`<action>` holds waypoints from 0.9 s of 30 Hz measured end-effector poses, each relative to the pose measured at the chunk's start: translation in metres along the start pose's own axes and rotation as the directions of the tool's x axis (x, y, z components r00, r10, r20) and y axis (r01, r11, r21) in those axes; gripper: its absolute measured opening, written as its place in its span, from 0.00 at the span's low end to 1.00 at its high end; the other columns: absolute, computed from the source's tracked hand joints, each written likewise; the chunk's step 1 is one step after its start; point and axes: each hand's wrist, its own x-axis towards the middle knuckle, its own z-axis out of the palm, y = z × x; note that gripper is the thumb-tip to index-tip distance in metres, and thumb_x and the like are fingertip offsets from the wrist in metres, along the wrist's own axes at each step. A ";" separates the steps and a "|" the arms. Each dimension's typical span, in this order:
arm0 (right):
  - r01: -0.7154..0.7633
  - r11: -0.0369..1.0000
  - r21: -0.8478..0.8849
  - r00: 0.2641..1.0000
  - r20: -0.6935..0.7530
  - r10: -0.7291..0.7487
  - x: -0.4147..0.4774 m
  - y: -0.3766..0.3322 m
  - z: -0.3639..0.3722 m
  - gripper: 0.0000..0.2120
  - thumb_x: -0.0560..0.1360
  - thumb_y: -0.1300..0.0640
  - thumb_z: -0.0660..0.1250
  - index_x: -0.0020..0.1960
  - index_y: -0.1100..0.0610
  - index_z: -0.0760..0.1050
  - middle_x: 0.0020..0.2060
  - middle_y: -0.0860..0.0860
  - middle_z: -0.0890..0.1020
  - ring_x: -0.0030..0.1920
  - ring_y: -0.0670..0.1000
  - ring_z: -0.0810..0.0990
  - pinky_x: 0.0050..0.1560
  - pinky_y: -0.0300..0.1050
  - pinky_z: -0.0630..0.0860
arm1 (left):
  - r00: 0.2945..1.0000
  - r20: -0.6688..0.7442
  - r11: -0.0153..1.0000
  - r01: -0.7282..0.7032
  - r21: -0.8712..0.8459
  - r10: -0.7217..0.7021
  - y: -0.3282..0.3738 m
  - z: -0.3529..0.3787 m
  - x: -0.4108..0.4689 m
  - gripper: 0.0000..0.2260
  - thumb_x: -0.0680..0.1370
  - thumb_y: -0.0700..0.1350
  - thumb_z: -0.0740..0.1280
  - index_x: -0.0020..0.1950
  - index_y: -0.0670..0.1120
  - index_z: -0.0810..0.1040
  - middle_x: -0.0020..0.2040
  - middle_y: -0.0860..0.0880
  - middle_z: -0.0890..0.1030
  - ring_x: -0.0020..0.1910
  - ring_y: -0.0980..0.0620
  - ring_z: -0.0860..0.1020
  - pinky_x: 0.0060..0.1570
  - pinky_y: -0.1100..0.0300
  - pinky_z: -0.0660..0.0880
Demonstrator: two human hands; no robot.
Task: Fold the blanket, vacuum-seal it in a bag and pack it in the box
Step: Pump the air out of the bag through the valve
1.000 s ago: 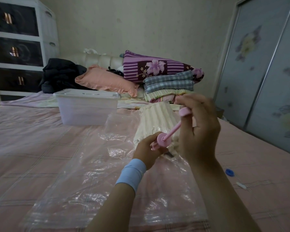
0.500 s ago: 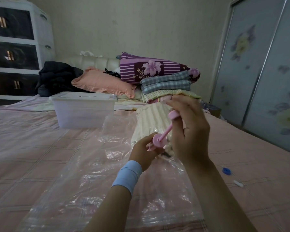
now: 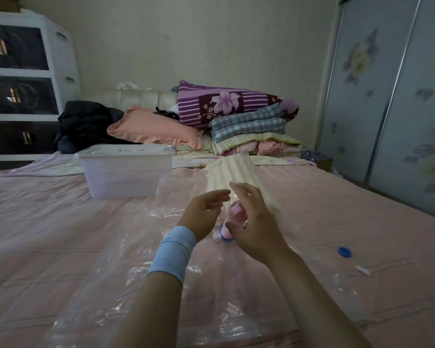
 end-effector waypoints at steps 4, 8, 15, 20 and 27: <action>-0.127 0.979 0.159 0.987 -0.076 0.141 0.011 0.006 0.006 0.53 0.71 0.64 0.76 0.80 0.38 0.45 0.69 0.43 0.69 0.58 0.40 0.74 0.54 0.29 0.73 | 0.997 -0.070 0.998 -0.041 -0.046 0.038 0.026 -0.012 0.001 0.13 0.80 0.41 0.62 0.59 0.54 0.79 0.47 0.52 0.85 0.45 0.55 0.82 0.44 0.61 0.77; -0.190 0.953 0.237 0.977 -0.054 0.208 0.020 0.010 0.013 0.41 0.72 0.58 0.77 0.77 0.43 0.60 0.51 0.34 0.77 0.50 0.37 0.78 0.54 0.36 0.77 | 0.997 -0.003 0.969 -0.073 0.236 0.076 0.035 -0.011 0.000 0.13 0.76 0.56 0.67 0.61 0.60 0.77 0.46 0.54 0.82 0.44 0.57 0.80 0.47 0.58 0.79; -0.173 0.941 0.290 0.981 -0.030 0.190 0.029 0.007 0.042 0.15 0.72 0.51 0.76 0.57 0.46 0.80 0.47 0.40 0.84 0.48 0.38 0.81 0.46 0.31 0.73 | 0.974 -0.148 0.837 -0.063 0.544 0.170 0.028 -0.017 0.001 0.08 0.77 0.54 0.66 0.51 0.53 0.82 0.44 0.55 0.74 0.43 0.53 0.76 0.44 0.59 0.73; -0.156 0.973 0.169 0.982 -0.084 0.171 0.034 0.010 0.058 0.24 0.70 0.49 0.78 0.64 0.49 0.77 0.53 0.43 0.83 0.52 0.45 0.81 0.55 0.43 0.79 | 0.792 -0.342 0.776 -0.246 0.580 0.506 0.061 -0.045 0.002 0.07 0.79 0.47 0.65 0.52 0.48 0.82 0.46 0.53 0.78 0.40 0.54 0.75 0.42 0.57 0.76; -0.176 0.976 0.128 0.983 -0.028 0.181 0.032 0.005 0.067 0.22 0.70 0.48 0.78 0.62 0.44 0.77 0.52 0.40 0.83 0.52 0.45 0.81 0.53 0.40 0.77 | 0.497 -0.514 0.700 -0.329 0.633 0.699 0.059 -0.069 0.000 0.07 0.80 0.38 0.63 0.54 0.42 0.80 0.50 0.48 0.80 0.49 0.52 0.77 0.52 0.61 0.75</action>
